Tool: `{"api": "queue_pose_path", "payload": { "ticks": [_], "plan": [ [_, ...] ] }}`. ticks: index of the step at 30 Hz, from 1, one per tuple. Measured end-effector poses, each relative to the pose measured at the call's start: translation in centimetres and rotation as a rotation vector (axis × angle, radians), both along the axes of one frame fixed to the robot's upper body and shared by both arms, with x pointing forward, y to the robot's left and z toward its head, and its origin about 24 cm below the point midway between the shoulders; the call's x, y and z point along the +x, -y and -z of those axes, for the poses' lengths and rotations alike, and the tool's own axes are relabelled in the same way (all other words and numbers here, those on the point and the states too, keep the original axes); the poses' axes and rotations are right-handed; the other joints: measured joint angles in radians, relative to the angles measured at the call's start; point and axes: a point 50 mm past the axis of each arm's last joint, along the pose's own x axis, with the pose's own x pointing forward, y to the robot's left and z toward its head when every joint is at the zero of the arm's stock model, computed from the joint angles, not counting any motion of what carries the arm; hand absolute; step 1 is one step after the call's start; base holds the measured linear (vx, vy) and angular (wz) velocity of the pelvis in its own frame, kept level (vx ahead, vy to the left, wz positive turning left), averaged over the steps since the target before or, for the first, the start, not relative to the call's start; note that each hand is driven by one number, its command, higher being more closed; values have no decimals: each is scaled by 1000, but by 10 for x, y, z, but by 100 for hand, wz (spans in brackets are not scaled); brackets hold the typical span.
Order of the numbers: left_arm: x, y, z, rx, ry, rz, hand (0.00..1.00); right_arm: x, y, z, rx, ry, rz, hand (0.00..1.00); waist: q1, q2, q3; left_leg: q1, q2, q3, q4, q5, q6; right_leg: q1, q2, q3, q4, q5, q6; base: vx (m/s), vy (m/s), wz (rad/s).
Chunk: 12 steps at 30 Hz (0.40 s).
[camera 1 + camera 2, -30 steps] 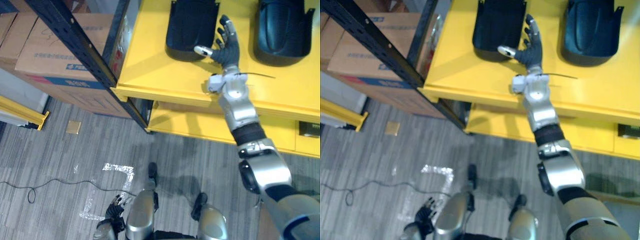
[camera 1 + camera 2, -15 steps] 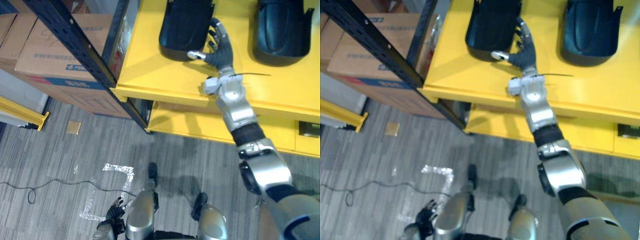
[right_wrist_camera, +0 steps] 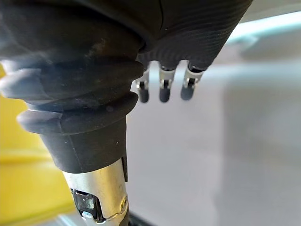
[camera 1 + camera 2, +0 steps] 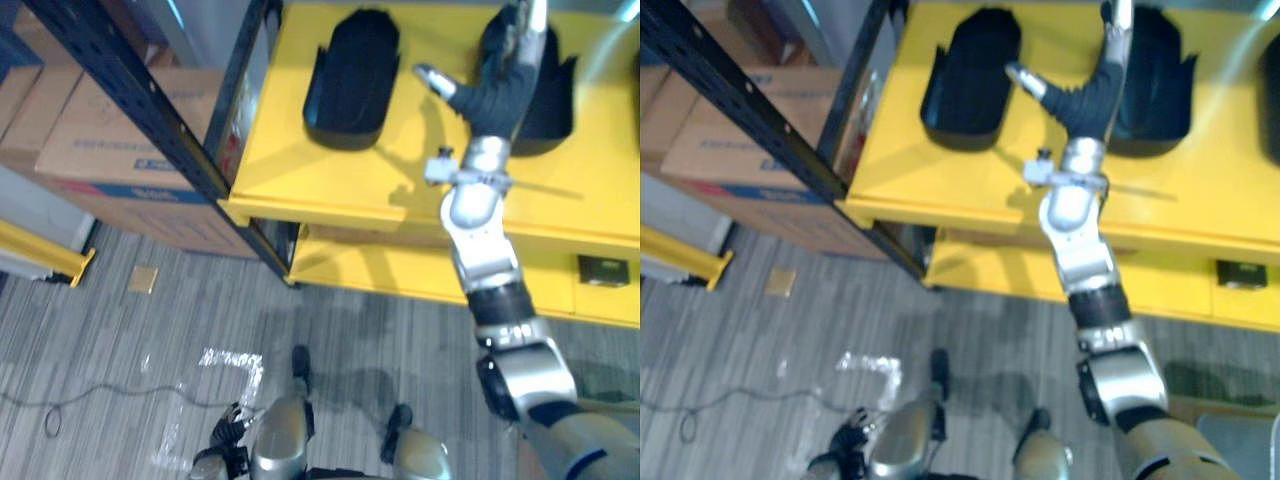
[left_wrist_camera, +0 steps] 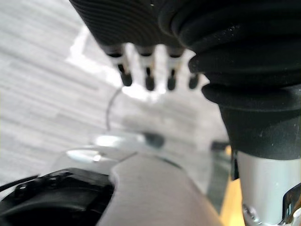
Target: Walk over and take plastic housings, then place them on the shelf
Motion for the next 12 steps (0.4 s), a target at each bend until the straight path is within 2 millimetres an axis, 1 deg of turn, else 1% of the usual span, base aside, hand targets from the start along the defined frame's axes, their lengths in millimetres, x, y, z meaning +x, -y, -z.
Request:
{"api": "queue_pose_path", "payload": {
  "ticks": [1,2,3,4,5,6,7,8,10,11,12],
  "plan": [
    [-8,-3,2,8,-22,-24,0,-9,14,20,28,-57,46,0,-14,-16,-28,10,6,5,-2,-6,-4,10,5,14,-18,7,-1,18,-10,-25],
    [-12,-4,3,9,-34,-34,0,-14,23,31,44,-97,69,0,-19,-20,-42,15,5,11,-5,-11,-7,13,8,19,-22,9,-1,15,-6,-34],
    [-18,-5,5,8,-54,-54,0,-23,41,61,94,-206,118,0,-27,-30,-60,33,10,32,-6,-19,-9,25,12,28,-32,12,-3,1,-17,-34],
    [-25,-6,7,10,-77,-77,0,-36,59,98,168,-355,150,0,-38,-38,-83,44,16,43,-6,-27,-13,27,15,41,-39,12,-4,-17,-12,-33],
    [-28,-6,7,13,-84,-85,0,-41,65,112,197,-414,166,0,-43,-40,-91,47,17,49,-6,-28,-13,26,15,46,-40,12,-4,-21,-14,-35],
    [-35,-8,8,24,-105,-101,0,-56,77,157,259,-609,218,0,-59,-42,-103,59,23,63,-6,-34,-16,27,18,60,-44,11,-3,-31,-5,-37],
    [-39,-8,9,28,-116,-109,0,-72,87,196,315,-784,266,0,-77,-42,-107,67,27,83,-7,-36,-16,26,20,76,-44,11,-2,-25,-4,-40],
    [-40,-8,9,29,-122,-113,0,-82,91,215,347,-873,287,0,-83,-41,-108,71,29,89,-7,-38,-18,26,20,80,-45,10,1,-39,0,-34],
    [-44,-10,10,30,-140,-132,0,-131,105,289,465,-1228,397,0,-100,-35,-115,80,30,109,-7,-48,-21,26,22,87,-46,12,4,-27,-2,-20],
    [-44,-11,10,28,-144,-141,0,-145,106,305,497,-1308,419,0,-102,-34,-117,80,30,110,-7,-48,-21,26,21,87,-48,12,5,-4,7,-8],
    [-45,-11,10,22,-150,-149,0,-172,107,332,567,-1460,446,0,-103,-33,-121,81,28,113,-7,-50,-18,26,19,87,-49,16,10,0,0,0]
  ]
}}
